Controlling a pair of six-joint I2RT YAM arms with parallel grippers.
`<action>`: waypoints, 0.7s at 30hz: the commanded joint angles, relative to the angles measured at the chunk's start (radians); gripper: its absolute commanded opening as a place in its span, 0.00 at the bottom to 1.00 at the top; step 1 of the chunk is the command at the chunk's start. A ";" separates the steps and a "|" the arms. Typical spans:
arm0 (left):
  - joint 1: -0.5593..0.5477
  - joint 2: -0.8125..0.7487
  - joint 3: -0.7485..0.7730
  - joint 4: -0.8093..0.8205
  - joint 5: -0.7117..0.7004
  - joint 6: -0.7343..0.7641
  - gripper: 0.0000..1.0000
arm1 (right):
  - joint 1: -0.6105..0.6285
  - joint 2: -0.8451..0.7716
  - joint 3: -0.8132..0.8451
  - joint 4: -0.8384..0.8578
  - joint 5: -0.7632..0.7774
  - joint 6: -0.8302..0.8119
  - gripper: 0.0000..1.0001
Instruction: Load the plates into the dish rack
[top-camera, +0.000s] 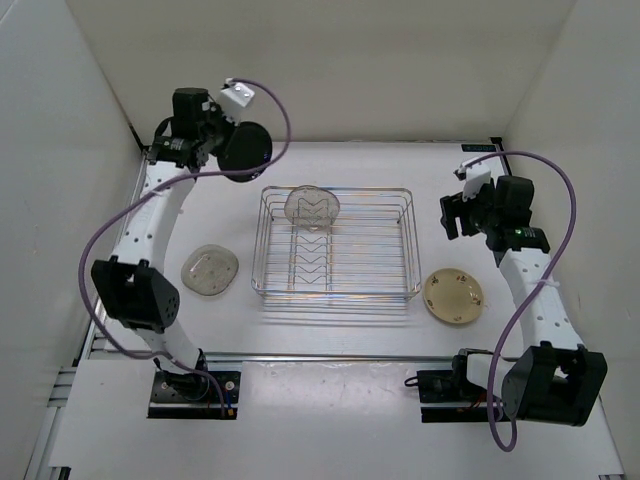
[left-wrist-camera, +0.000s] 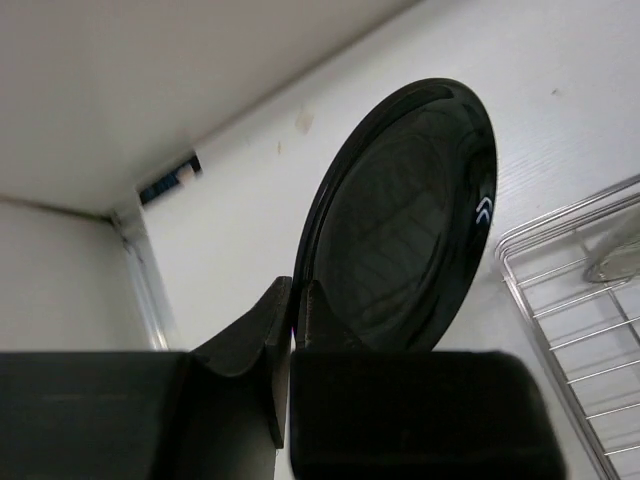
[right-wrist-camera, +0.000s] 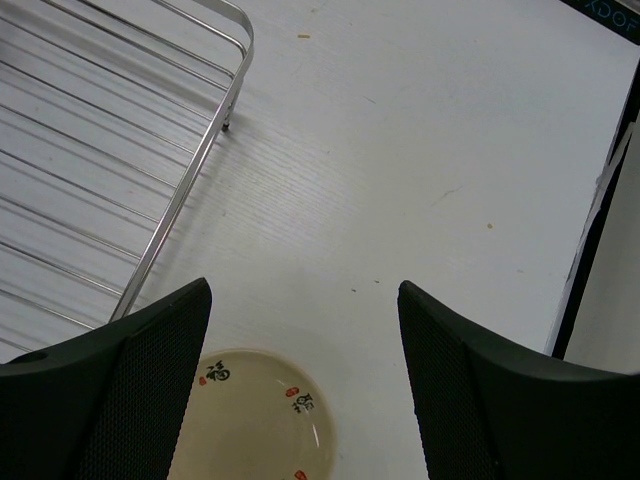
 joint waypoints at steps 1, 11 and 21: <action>-0.098 -0.147 0.002 0.052 -0.156 0.176 0.10 | -0.007 -0.018 -0.026 0.046 -0.009 -0.012 0.79; -0.368 -0.335 -0.214 0.116 -0.331 0.482 0.10 | -0.007 -0.018 -0.035 0.057 0.000 -0.021 0.79; -0.462 -0.369 -0.358 0.127 -0.310 0.499 0.10 | -0.007 -0.018 -0.044 0.066 0.000 -0.012 0.79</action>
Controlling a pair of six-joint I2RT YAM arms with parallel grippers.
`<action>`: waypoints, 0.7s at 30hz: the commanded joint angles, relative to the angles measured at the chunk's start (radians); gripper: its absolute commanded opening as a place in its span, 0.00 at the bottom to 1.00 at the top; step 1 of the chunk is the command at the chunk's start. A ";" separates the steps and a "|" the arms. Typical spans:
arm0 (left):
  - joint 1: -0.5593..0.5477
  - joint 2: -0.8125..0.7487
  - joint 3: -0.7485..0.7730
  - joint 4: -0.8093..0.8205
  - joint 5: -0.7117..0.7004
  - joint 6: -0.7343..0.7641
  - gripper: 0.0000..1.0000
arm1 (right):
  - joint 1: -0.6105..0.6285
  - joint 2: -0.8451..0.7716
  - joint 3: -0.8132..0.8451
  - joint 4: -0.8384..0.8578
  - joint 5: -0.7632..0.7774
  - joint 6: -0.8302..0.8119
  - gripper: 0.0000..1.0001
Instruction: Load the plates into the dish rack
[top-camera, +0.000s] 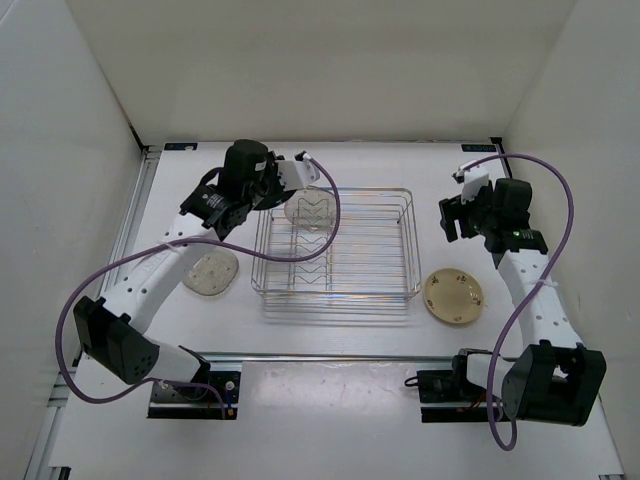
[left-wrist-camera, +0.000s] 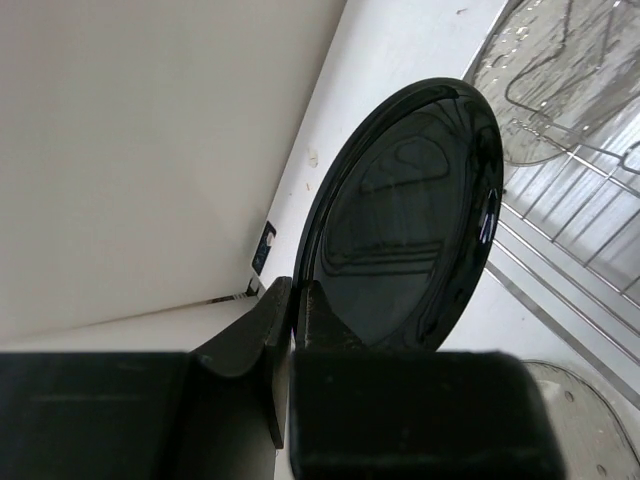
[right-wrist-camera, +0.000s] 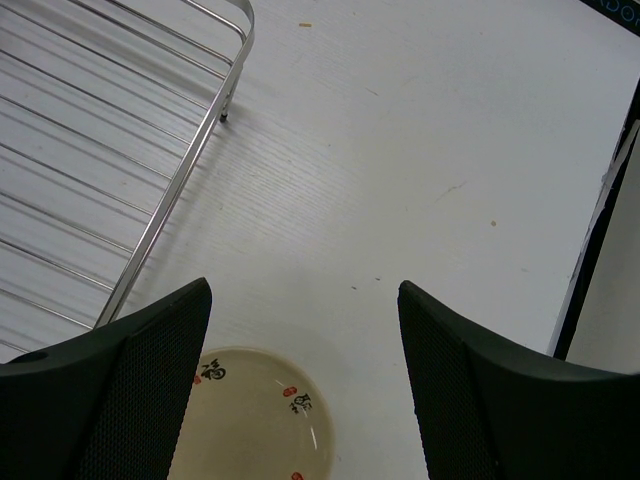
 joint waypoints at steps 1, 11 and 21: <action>-0.016 -0.033 0.010 0.043 0.000 0.004 0.10 | -0.007 -0.018 -0.005 0.036 0.000 0.005 0.79; -0.069 0.006 0.003 0.052 0.022 0.107 0.10 | -0.007 -0.018 -0.039 0.056 -0.010 0.014 0.79; -0.164 0.085 0.001 0.073 0.040 0.165 0.10 | -0.016 -0.018 -0.068 0.085 -0.030 0.025 0.79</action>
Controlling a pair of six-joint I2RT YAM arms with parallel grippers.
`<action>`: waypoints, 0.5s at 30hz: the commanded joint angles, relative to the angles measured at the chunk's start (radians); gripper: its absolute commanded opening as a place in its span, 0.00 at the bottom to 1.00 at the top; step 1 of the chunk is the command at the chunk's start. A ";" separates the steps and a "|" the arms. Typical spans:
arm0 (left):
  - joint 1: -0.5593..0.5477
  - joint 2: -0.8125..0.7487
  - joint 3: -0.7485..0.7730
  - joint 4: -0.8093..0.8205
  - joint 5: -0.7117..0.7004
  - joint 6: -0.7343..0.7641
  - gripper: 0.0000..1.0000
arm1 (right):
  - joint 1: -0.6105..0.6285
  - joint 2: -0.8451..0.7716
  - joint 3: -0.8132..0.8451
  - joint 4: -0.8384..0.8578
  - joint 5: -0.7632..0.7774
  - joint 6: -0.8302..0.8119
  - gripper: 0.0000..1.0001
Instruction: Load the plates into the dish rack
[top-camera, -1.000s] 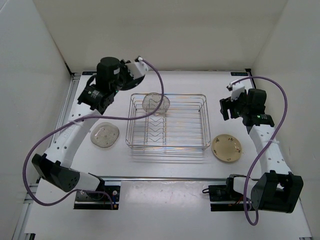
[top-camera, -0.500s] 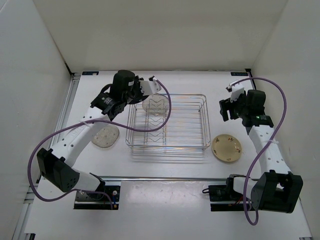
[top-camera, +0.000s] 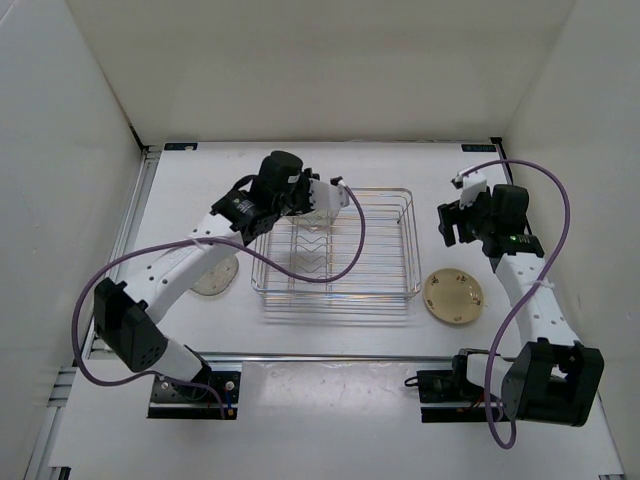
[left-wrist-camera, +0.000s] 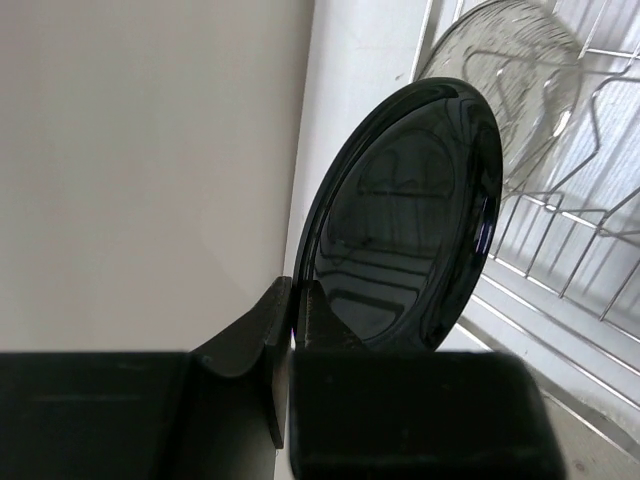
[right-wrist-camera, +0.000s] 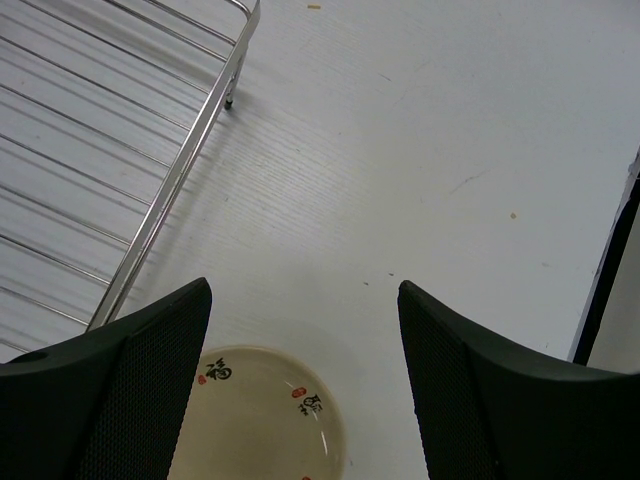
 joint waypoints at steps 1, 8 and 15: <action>-0.021 0.031 0.020 0.046 0.028 0.031 0.10 | -0.012 -0.028 -0.020 0.050 -0.021 0.015 0.79; -0.021 0.106 0.053 0.076 0.037 0.089 0.10 | -0.059 -0.048 -0.041 0.050 -0.072 0.015 0.79; -0.021 0.140 0.102 0.122 0.037 0.123 0.10 | -0.102 -0.057 -0.052 0.050 -0.102 0.015 0.79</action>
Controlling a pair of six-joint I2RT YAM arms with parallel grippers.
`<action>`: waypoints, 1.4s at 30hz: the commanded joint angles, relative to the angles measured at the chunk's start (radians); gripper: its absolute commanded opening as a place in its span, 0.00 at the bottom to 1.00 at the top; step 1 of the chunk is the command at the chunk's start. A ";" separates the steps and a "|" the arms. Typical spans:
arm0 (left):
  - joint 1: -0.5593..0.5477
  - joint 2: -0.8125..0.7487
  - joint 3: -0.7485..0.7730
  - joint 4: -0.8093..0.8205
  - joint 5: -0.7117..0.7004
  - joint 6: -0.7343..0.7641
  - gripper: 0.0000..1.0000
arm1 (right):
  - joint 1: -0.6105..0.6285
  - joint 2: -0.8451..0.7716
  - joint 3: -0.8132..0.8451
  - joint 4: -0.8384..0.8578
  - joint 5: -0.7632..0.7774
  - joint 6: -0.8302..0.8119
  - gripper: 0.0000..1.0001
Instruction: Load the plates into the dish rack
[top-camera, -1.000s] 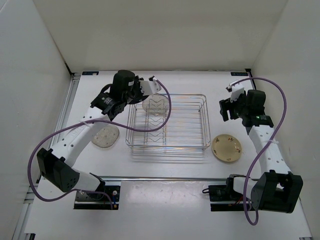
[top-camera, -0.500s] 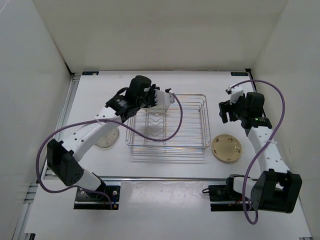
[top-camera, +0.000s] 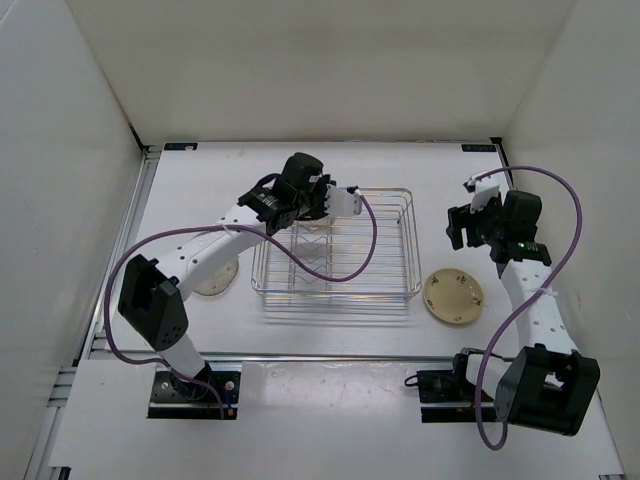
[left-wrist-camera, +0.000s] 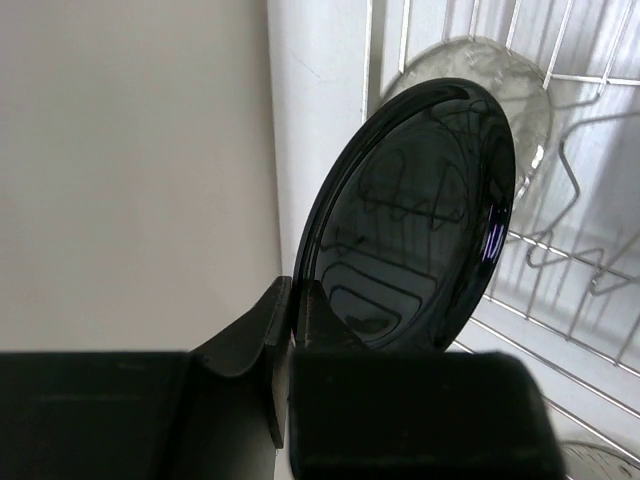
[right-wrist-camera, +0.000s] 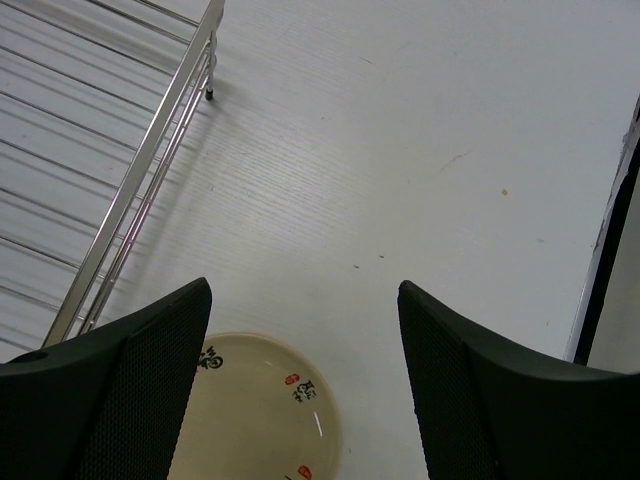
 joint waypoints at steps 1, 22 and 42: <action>-0.001 -0.024 0.070 0.072 0.010 0.030 0.10 | -0.017 -0.017 -0.007 0.034 -0.042 0.010 0.79; -0.010 -0.064 -0.074 0.122 0.001 0.090 0.10 | -0.044 -0.017 -0.016 0.043 -0.069 0.037 0.79; -0.019 0.023 -0.097 0.155 0.090 0.120 0.10 | -0.072 -0.046 -0.025 0.043 -0.115 0.046 0.79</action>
